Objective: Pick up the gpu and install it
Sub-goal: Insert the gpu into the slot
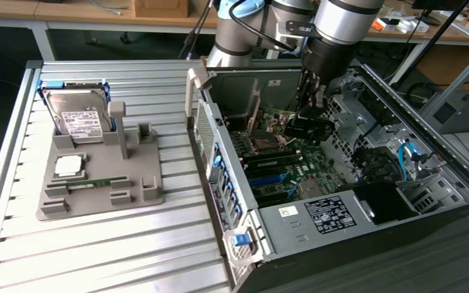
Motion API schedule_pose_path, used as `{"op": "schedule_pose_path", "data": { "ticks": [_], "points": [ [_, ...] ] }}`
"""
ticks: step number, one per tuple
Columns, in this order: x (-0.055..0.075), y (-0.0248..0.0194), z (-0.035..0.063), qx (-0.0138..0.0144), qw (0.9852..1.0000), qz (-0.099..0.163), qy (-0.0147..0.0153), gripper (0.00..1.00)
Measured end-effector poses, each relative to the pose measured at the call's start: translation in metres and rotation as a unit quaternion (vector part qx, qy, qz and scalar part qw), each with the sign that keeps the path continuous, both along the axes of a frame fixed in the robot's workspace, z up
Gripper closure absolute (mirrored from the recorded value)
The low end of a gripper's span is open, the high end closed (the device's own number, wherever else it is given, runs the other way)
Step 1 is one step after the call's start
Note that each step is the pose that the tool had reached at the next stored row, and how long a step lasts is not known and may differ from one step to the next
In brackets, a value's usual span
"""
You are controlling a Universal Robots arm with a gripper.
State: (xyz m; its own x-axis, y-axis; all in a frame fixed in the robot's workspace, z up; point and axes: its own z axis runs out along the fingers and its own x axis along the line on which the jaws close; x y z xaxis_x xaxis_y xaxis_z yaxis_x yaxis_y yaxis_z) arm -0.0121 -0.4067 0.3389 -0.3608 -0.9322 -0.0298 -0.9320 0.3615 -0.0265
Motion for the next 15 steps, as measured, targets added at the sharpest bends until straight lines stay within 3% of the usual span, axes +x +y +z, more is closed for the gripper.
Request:
{"op": "schedule_pose_path", "data": {
  "ticks": [15],
  "points": [
    [0.0,0.0,0.0,0.0,0.9988,0.049,0.0,0.73]
  ]
}}
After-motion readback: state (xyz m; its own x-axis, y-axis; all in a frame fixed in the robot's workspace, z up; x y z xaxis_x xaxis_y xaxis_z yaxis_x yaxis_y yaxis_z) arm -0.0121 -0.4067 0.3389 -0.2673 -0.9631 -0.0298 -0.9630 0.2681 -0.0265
